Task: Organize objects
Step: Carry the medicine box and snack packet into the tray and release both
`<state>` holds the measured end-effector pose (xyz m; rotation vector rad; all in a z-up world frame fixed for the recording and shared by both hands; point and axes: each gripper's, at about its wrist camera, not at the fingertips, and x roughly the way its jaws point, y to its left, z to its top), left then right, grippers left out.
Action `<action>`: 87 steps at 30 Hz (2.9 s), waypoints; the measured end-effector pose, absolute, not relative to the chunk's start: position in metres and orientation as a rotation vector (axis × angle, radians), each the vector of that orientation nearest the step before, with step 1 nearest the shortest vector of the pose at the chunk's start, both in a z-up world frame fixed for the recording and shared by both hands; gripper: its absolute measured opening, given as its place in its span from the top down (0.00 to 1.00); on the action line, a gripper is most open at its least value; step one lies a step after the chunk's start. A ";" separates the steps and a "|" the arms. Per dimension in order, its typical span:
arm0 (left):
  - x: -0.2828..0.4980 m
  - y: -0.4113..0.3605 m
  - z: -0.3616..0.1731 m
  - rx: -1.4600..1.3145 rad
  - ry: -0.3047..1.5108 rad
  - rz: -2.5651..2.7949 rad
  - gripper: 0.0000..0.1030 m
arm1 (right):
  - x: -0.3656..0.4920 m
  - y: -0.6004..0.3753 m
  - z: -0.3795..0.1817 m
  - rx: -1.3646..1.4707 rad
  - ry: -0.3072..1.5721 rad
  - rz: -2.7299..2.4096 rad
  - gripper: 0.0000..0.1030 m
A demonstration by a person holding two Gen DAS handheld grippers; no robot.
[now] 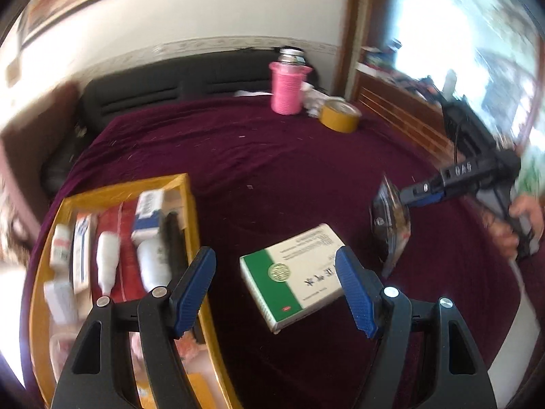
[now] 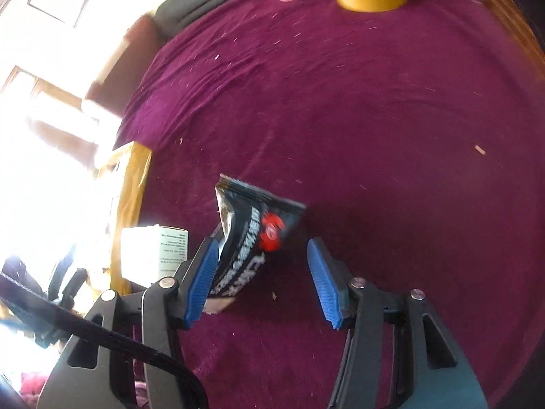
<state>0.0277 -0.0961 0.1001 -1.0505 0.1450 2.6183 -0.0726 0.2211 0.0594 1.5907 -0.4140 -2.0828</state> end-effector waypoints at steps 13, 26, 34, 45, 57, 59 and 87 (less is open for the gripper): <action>0.005 -0.006 0.034 -1.027 1.111 2.154 0.21 | -0.037 0.227 0.051 1.509 -0.744 -2.024 0.48; 0.005 -0.027 0.066 -1.169 0.538 2.351 0.37 | -0.057 0.170 0.045 1.556 -0.620 -2.223 0.45; 0.030 -0.088 0.106 -1.093 0.199 2.498 0.37 | -0.070 0.124 0.037 1.588 -0.359 -2.413 0.46; 0.080 -0.220 0.128 -1.082 -0.131 2.830 0.37 | -0.046 0.126 0.046 1.480 -0.523 -2.222 0.73; 0.093 -0.267 0.092 -1.231 -0.307 2.938 0.36 | 0.002 0.009 0.091 1.391 -0.461 -1.881 0.72; 0.088 -0.268 0.090 -1.255 -0.292 2.967 0.36 | 0.005 -0.016 0.084 1.419 -0.442 -1.856 0.72; 0.145 -0.267 0.154 -0.555 -0.233 3.506 0.01 | 0.045 -0.080 0.131 1.045 -0.017 -2.347 0.41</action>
